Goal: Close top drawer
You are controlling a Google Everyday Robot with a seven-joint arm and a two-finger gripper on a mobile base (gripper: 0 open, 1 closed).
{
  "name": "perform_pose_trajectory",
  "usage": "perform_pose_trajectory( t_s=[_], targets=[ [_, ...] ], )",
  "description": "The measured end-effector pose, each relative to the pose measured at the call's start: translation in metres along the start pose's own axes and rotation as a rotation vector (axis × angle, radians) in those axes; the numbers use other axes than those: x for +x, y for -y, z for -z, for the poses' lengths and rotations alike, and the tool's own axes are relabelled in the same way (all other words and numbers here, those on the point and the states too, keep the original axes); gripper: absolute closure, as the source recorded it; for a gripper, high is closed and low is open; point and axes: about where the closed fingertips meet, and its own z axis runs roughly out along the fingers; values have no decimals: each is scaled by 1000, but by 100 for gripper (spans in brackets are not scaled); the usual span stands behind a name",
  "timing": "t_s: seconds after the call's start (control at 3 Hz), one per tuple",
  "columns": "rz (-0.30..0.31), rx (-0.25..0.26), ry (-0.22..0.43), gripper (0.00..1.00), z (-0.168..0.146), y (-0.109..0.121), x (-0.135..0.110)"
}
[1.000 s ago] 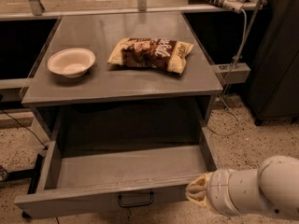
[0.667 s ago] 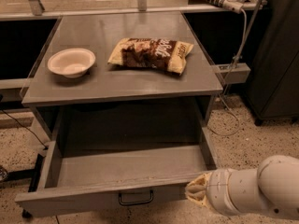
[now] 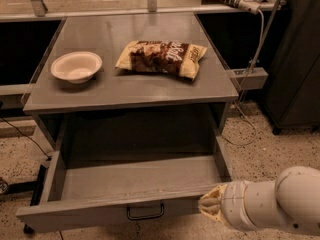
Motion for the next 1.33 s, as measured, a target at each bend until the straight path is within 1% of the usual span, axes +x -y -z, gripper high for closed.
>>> perform_pose_trajectory(
  t_s=[0.33, 0.67, 1.0, 1.33],
  targets=[
    [0, 0, 0, 12, 0, 0, 0],
    [4, 4, 6, 0, -6, 9, -1],
    [30, 37, 9, 18, -21, 39, -8],
    [75, 73, -11, 42, -36, 80, -17]
  ],
)
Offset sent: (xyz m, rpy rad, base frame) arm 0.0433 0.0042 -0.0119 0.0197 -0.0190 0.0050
